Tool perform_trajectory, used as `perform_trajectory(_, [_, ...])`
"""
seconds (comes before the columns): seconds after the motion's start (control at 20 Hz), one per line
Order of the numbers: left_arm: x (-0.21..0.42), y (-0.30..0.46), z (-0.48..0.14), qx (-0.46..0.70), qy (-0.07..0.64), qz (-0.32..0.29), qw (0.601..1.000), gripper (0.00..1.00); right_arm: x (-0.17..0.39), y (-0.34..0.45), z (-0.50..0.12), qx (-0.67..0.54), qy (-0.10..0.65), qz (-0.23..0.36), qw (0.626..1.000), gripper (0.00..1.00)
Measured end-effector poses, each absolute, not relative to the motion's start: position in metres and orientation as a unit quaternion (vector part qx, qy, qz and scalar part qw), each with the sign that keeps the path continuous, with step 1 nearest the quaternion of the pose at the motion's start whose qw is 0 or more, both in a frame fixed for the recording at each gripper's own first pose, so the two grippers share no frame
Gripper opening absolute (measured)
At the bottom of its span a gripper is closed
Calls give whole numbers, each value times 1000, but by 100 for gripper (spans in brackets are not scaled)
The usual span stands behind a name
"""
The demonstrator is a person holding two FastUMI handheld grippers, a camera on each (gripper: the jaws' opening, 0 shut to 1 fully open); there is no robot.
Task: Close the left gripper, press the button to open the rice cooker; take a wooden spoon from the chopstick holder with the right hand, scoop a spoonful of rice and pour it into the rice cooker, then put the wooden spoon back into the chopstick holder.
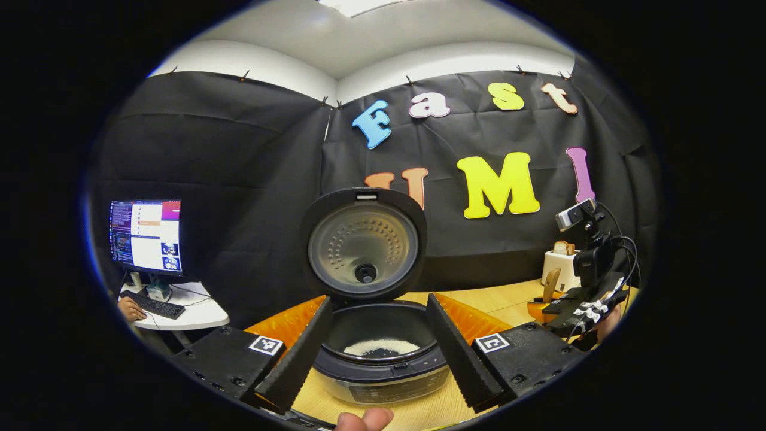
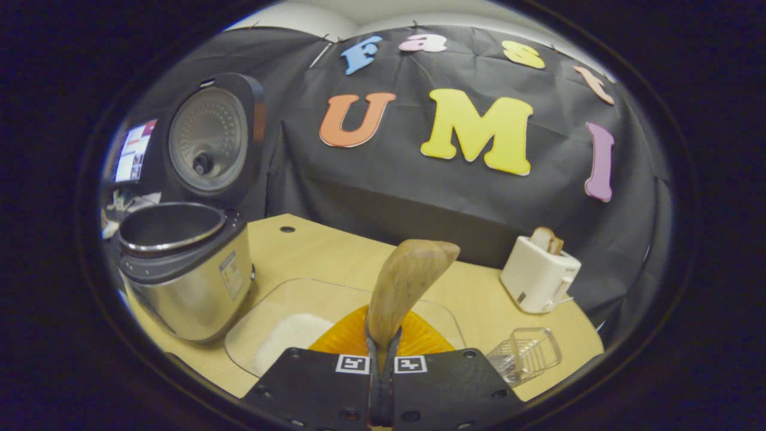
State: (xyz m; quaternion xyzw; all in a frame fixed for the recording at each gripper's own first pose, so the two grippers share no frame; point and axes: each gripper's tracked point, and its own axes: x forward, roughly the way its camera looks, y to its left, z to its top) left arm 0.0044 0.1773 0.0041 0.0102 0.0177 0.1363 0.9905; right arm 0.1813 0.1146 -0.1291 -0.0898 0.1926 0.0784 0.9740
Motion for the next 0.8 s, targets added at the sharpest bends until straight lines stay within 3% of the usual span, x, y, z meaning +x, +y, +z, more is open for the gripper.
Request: perform_trajectory(0.8, [-5,198,6,8,18,154,988,100,189,168,-122,157,236,114,952,0])
